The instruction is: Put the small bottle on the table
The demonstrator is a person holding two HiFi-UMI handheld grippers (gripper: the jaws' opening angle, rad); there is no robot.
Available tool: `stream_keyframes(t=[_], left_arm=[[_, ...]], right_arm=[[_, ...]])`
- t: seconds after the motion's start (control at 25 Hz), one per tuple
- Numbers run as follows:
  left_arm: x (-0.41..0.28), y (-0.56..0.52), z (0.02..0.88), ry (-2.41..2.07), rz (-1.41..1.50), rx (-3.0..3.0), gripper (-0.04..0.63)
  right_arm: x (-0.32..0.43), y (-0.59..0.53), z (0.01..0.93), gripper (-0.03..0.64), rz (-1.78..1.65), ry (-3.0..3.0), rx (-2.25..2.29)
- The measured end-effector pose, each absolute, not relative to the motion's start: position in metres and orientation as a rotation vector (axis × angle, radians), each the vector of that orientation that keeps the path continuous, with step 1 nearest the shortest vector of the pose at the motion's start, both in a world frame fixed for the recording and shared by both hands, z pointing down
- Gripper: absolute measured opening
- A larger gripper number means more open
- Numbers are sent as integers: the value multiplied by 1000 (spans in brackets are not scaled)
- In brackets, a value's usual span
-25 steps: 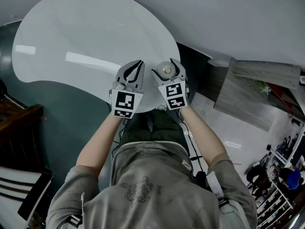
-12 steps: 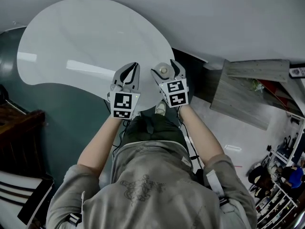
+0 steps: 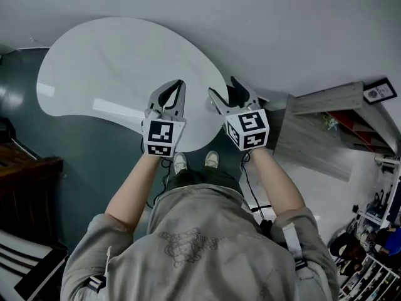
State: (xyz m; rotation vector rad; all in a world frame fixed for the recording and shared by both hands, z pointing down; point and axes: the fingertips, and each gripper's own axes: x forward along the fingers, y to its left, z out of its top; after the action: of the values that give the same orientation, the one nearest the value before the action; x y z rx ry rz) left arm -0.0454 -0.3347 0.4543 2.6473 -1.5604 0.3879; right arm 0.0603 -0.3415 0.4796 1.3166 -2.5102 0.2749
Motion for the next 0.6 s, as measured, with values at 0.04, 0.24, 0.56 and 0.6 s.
stream_keyframes(t=[0.04, 0.24, 0.56, 0.6], left_arm=[[-46, -333, 443, -1569, 373, 2660, 21], [-47, -326, 394, -1607, 329, 2752, 21], [-32, -315, 315, -1528, 230, 2918, 20], [-29, -311, 304, -1516, 201, 2938, 20]], right_arm=[[65, -342, 462, 235, 228, -2525, 1364], [85, -335, 380, 138, 144, -2640, 1556], [105, -300, 265, 49, -66, -2751, 1671], [105, -293, 255, 46, -100, -2759, 1662]])
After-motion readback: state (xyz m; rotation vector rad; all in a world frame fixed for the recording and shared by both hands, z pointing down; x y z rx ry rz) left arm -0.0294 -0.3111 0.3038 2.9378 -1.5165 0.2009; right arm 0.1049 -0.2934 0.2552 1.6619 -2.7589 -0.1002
